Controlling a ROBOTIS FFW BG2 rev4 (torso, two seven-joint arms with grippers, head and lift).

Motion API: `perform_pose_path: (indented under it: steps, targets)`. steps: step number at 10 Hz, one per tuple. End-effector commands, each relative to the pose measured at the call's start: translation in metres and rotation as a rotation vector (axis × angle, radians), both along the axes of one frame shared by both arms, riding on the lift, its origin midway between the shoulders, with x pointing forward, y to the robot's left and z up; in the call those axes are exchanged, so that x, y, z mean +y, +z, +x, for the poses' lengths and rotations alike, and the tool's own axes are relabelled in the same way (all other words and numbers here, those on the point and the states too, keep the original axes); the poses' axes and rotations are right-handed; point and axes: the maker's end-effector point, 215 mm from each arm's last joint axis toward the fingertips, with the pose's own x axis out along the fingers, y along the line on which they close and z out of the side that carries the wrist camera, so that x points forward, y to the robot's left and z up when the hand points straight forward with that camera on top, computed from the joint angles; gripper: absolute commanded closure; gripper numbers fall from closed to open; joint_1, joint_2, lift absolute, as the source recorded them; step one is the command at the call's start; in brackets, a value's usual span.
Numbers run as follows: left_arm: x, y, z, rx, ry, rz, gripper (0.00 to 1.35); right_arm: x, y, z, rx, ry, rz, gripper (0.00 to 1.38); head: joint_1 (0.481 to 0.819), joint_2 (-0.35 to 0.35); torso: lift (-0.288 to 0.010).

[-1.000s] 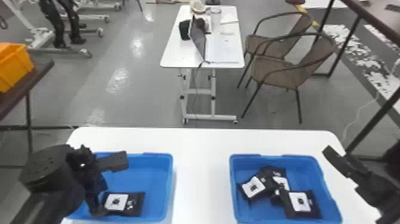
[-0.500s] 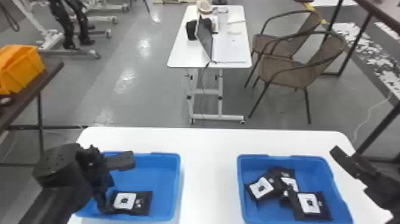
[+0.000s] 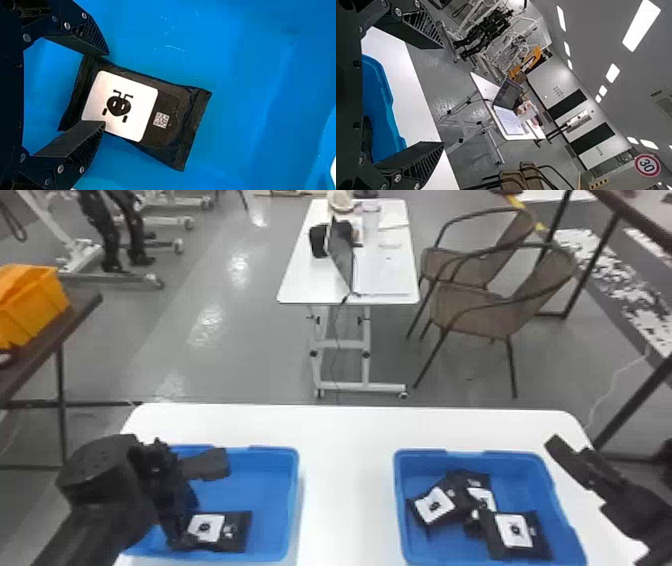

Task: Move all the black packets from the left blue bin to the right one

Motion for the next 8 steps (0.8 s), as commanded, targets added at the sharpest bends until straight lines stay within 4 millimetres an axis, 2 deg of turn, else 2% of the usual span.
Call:
perform_pose_path:
  steps: [1,2,3,4,8]
  targets:
    - [-0.004,-0.001,0.001,0.000,-0.005,-0.005,0.44,0.001,-0.001,0.000,0.001,-0.001,0.005,0.15,0.695,0.044,0.000]
    - [-0.003,0.000,0.001,0.002,0.008,-0.001,0.69,0.001,-0.002,0.000,0.002,-0.001,0.008,0.15,0.695,0.041,0.000]
    - [0.000,0.000,0.001,0.006,0.025,0.005,0.72,0.003,-0.002,0.001,0.002,0.001,0.013,0.15,0.695,0.040,0.000]
    - [0.001,0.000,-0.001,0.013,0.038,0.002,0.83,0.005,-0.002,0.001,0.000,0.005,0.021,0.15,0.695,0.041,0.000]
    - [-0.016,0.005,-0.005,0.039,0.041,-0.077,0.82,0.012,-0.004,0.002,0.000,0.018,0.040,0.16,0.695,0.045,0.000]
